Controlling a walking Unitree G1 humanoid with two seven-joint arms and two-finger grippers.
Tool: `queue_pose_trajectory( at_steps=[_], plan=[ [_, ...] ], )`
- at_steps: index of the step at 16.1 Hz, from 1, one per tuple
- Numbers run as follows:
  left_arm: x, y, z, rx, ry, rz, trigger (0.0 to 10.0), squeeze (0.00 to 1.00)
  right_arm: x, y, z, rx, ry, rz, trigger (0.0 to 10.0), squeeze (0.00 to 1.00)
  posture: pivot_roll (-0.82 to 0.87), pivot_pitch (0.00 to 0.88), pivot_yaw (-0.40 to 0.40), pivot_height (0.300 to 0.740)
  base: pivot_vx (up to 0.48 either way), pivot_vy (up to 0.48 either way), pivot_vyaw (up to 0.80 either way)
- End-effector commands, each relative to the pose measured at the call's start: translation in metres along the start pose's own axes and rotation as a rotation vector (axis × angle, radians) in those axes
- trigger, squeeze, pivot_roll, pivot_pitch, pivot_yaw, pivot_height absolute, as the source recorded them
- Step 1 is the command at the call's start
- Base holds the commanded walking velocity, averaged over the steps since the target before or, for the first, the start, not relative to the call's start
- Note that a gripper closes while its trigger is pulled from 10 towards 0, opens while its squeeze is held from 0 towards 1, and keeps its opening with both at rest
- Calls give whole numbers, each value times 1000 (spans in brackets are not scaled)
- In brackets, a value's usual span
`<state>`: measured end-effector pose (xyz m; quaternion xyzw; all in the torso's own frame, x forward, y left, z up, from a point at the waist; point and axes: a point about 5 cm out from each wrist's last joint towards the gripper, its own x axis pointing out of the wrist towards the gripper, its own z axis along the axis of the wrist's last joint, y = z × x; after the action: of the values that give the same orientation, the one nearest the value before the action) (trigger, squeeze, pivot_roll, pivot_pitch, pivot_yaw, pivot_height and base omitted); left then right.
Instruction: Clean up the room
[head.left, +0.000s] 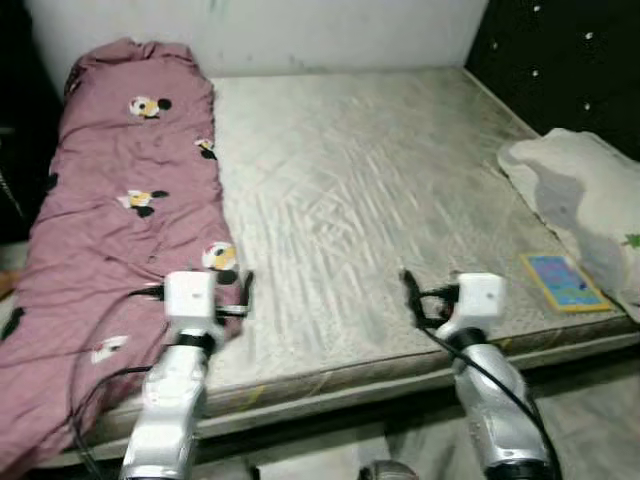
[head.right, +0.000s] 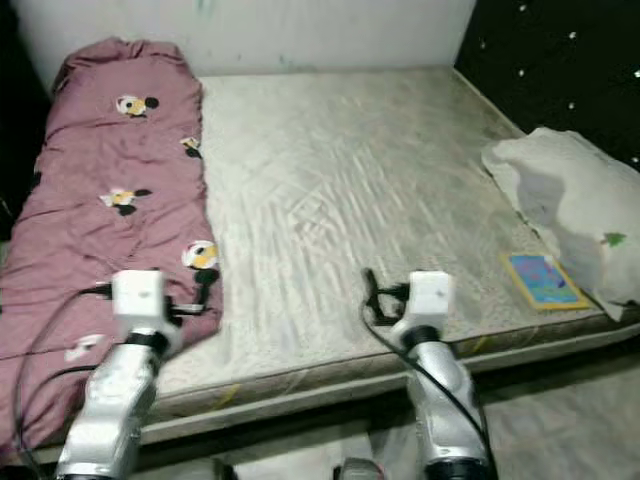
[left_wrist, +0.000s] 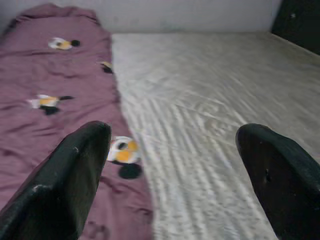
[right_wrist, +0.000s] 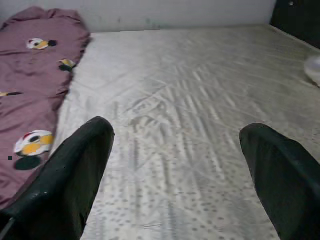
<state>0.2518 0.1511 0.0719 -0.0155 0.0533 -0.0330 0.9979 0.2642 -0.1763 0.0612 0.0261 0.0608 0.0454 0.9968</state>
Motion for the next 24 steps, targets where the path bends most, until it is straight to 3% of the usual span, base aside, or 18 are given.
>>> queue_pose_trajectory(
  at_steps=[1, 12, 17, 24],
  plan=[
    [2, -11, 1, -13, -6, -27, 10000, 0, -3, -11, 2, -12, -5, -33, 10000, 0, -32, 40, -25, 740, 0, 480, 0],
    [3, -11, 1, 7, -8, -20, 10000, 0, -2, -9, 3, -32, -20, -14, 10000, 0, -33, 36, -26, 740, 0, 479, 273],
    [4, -10, 2, 17, -20, -11, 10000, 0, -1, -9, 3, -28, -21, -19, 10000, 0, -34, 37, -27, 740, 0, 0, 0],
    [5, -10, 4, 9, -29, -21, 10000, 0, 1, -6, 6, -28, -37, -4, 10000, 0, -34, 39, -22, 740, 0, 0, 783]
  ],
)
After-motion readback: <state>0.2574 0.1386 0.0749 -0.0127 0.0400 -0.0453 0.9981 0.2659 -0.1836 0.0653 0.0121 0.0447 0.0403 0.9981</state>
